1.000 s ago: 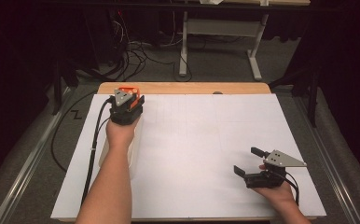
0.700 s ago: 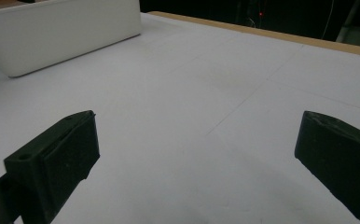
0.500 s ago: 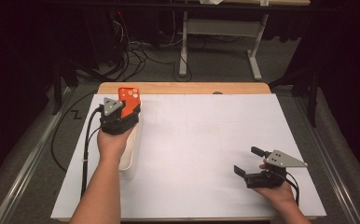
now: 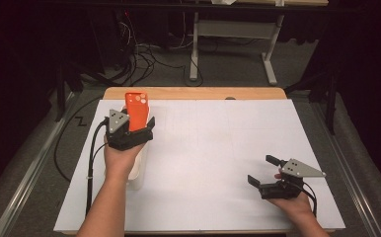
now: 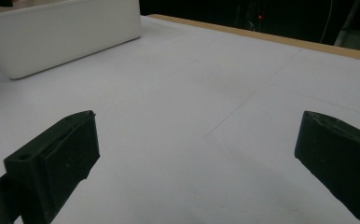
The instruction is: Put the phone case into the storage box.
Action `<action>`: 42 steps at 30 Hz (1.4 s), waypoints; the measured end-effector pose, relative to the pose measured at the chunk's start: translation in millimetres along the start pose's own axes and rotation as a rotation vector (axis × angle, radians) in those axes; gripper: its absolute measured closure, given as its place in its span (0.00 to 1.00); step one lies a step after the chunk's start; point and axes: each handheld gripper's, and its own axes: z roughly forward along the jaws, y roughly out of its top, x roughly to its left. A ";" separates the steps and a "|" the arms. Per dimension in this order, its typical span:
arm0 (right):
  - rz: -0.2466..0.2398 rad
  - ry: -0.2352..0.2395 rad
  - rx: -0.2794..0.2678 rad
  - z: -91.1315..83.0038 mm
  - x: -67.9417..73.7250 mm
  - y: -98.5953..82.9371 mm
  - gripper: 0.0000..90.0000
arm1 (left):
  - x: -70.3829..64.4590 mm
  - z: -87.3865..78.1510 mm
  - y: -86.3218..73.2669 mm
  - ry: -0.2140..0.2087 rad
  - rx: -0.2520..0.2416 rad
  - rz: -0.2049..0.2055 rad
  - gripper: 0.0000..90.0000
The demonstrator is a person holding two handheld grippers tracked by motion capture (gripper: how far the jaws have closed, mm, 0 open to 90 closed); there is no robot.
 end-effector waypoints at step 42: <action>-0.007 -0.009 -0.011 -0.9 4.0 2.4 0.00 | -34.1 -96.7 -42.8 -0.032 -0.093 0.060 0.00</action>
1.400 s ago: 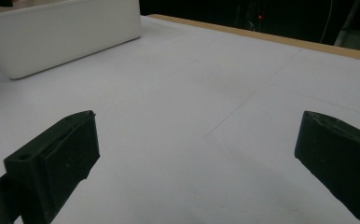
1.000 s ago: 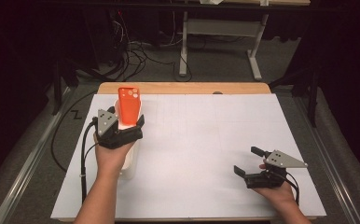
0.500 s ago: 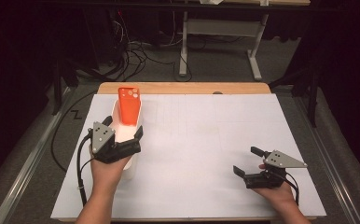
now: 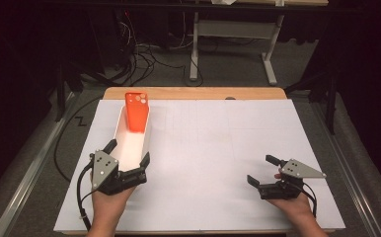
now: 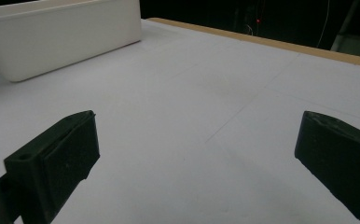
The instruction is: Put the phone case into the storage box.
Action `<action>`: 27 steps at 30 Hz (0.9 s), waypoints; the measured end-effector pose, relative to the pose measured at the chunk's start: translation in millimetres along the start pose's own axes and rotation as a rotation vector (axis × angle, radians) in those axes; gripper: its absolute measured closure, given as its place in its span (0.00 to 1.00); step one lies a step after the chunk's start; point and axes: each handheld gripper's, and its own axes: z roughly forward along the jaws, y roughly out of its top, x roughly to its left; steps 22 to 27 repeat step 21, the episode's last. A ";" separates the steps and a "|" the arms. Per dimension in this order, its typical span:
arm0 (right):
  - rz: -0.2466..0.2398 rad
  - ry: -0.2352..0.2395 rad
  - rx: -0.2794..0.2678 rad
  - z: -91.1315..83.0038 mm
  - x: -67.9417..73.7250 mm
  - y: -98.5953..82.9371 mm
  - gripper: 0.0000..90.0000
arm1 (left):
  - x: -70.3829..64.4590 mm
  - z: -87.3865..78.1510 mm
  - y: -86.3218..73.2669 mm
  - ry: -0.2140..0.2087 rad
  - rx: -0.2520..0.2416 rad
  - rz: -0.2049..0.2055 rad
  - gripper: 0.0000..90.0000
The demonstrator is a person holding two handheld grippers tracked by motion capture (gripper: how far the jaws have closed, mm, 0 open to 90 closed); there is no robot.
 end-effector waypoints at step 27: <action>0.008 -0.013 -0.007 -2.2 -1.8 0.6 0.00 | -3.7 -0.8 -8.5 -0.032 0.013 -0.008 0.00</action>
